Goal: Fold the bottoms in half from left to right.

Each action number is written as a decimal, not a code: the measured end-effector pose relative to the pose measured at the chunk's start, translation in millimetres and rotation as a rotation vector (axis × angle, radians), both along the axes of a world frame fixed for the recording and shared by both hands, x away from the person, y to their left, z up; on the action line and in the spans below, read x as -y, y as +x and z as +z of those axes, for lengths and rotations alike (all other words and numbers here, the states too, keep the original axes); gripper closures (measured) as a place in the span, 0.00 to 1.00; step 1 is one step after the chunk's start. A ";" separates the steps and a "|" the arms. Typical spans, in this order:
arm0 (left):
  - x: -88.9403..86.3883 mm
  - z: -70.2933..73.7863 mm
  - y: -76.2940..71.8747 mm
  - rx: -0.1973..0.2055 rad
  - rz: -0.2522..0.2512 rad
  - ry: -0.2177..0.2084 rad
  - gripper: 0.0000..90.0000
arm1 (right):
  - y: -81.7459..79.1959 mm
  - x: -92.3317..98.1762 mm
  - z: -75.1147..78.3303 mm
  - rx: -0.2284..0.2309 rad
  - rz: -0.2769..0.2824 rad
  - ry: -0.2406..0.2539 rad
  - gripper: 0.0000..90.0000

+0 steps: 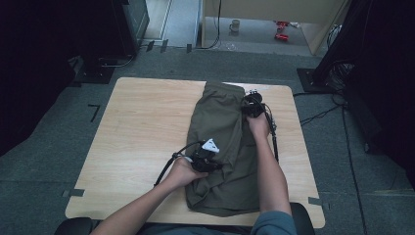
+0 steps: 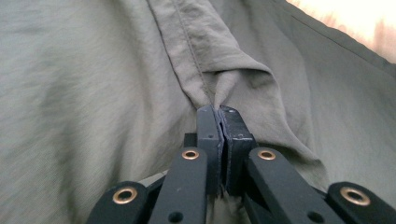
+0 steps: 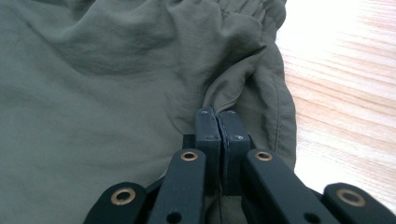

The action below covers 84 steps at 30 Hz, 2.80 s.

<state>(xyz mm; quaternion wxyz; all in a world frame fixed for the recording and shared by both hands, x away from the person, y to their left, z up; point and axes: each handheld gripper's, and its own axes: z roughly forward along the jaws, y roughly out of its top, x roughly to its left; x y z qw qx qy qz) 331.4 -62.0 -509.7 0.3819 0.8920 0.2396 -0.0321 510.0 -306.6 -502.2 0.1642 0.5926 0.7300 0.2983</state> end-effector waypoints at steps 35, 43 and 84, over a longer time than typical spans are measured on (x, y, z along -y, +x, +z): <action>-125.4 10.1 55.9 0.059 0.189 0.122 0.98 | -18.7 -22.8 -14.3 0.142 0.091 0.046 0.98; -150.4 11.7 70.8 0.093 0.240 0.157 0.98 | -30.4 -31.2 -18.3 0.190 0.129 0.039 0.97; -60.2 60.6 -31.7 0.076 -0.070 0.040 0.92 | -38.1 -37.2 -18.6 0.208 0.143 0.008 0.94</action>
